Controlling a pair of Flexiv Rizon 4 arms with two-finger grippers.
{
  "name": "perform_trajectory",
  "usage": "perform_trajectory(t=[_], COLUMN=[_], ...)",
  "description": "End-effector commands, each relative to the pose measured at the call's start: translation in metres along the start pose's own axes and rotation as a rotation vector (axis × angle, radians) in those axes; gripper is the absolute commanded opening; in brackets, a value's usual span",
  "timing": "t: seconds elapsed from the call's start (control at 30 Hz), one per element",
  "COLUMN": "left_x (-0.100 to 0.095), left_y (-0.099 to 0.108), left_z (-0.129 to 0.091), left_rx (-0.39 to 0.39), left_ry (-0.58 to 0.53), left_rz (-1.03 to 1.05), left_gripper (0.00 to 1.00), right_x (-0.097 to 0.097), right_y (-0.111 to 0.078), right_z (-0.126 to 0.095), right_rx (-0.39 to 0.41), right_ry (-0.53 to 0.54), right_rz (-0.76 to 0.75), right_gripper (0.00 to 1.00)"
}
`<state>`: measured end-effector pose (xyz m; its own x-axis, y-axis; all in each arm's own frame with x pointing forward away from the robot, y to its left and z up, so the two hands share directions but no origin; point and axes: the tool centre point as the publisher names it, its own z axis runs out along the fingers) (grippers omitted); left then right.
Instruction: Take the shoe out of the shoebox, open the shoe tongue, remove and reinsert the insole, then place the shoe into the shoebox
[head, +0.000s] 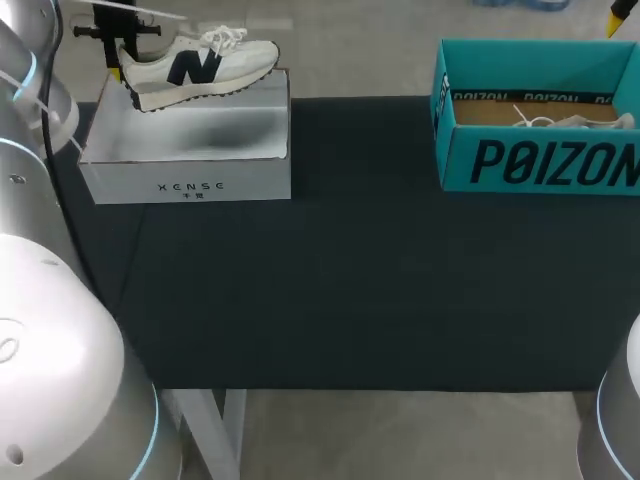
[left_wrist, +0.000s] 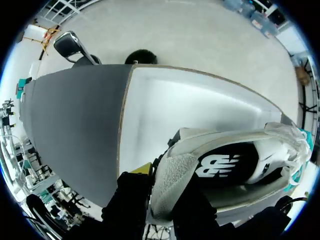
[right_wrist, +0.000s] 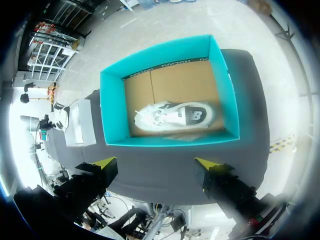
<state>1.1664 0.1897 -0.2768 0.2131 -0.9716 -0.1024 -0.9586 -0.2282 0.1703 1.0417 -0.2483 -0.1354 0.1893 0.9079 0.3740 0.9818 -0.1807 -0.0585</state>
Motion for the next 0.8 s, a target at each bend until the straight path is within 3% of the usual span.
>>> perform_trajectory(t=[0.03, 0.2, 0.77, 0.8], left_x=[0.018, 0.046, 0.046, 0.049], left_y=[0.043, 0.084, 0.084, 0.091], left_z=[-0.106, -0.133, -0.133, -0.140], left_rx=[0.032, 0.015, 0.015, 0.016], left_ry=[-0.022, 0.041, 0.041, 0.064], left_rz=[-0.030, 0.078, 0.078, 0.106], left_gripper=[0.00, 0.00, 0.00, 0.00], right_x=[0.000, 0.000, 0.000, 0.000], right_y=[-0.001, -0.001, -0.001, -0.001], right_z=[0.000, 0.000, 0.000, 0.000], right_rx=[-0.002, -0.002, -0.002, -0.002], right_ry=[-0.001, -0.001, -0.001, -0.001], right_rz=[0.001, 0.001, 0.001, 0.001], right_gripper=[1.00, 1.00, 1.00, 1.00])
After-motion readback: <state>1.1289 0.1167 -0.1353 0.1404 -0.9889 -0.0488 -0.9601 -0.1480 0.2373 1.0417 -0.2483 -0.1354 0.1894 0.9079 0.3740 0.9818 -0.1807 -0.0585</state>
